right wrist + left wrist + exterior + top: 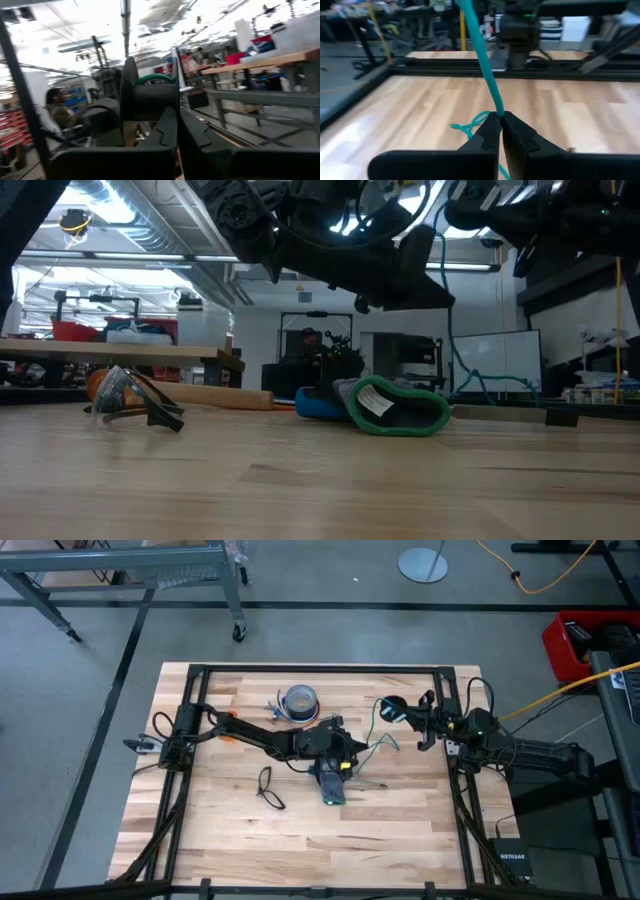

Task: Coil cords
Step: Coil the green wire on the black spool

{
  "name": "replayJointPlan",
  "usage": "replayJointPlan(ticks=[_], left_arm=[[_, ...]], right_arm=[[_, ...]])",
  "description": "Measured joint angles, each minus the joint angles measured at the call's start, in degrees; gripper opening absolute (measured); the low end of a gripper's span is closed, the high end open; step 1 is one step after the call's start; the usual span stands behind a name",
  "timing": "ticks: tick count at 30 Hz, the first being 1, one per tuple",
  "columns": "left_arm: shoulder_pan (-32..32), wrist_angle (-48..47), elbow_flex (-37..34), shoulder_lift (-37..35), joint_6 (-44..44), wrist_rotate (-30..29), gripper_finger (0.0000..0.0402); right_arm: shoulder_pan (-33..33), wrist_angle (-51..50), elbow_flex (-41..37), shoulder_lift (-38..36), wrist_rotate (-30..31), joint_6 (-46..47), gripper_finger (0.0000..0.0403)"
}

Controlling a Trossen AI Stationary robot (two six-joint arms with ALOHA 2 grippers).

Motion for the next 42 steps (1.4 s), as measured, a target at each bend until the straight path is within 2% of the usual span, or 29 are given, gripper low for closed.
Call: replayJointPlan(ticks=[6,15,20,24,34,42], left_arm=[[-0.33,-0.12,0.0,0.0,-6.42,2.27,0.0001],[-0.08,-0.44,1.06,0.15,-16.08,5.48,0.0001],[-0.11,-0.21,6.06,2.97,-16.18,8.97,0.0],[-0.19,-4.36,9.2,4.33,-15.3,9.98,0.0],[-0.15,-10.7,13.61,4.2,-15.44,12.6,0.0],[0.14,-20.76,16.91,4.22,-17.2,12.74,0.0]], right_arm=[[-0.02,0.91,0.0,4.45,4.47,-0.17,0.0001],[0.0,6.66,2.79,16.08,5.32,-0.18,0.0001],[0.0,6.65,6.19,23.18,5.49,-1.23,0.0001],[0.0,6.36,7.98,27.29,4.94,-2.51,0.0001],[0.04,3.9,9.11,32.75,6.28,-2.85,0.0001],[0.04,-3.64,9.11,33.82,1.67,-2.79,0.0001]])
